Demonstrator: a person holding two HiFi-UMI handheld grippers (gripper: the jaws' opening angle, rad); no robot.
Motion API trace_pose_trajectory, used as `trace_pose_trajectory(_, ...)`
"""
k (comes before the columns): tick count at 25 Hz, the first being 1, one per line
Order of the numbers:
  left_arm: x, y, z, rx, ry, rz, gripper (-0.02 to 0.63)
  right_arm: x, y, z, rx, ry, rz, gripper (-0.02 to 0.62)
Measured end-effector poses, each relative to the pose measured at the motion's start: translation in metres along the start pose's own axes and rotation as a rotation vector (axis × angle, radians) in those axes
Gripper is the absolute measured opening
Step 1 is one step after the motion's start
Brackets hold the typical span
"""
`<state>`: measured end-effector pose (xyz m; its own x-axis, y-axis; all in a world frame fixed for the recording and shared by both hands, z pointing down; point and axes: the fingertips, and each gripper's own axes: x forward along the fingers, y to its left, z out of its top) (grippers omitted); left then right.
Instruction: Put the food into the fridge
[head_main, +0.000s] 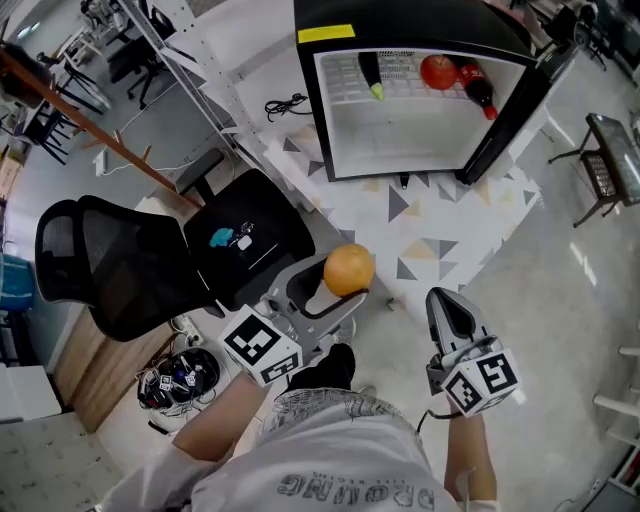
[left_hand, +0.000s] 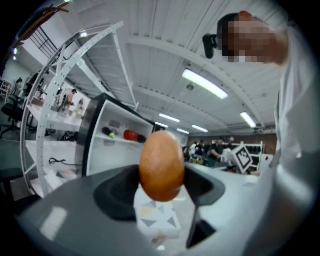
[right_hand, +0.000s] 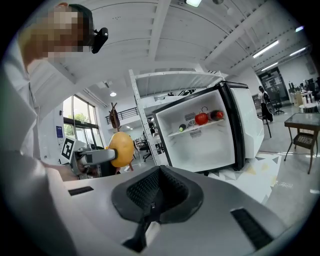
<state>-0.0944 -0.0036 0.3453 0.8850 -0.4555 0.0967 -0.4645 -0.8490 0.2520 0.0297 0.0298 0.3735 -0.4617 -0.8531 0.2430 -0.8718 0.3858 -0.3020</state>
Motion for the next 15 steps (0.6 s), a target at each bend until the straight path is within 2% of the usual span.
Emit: trace_pose_trajectory(15,0.038,0.071,0.020,0.009,0.033,-0.056,0.284,0.073,-0.026,0.034,0.012,-0.006,-0.043,0.002)
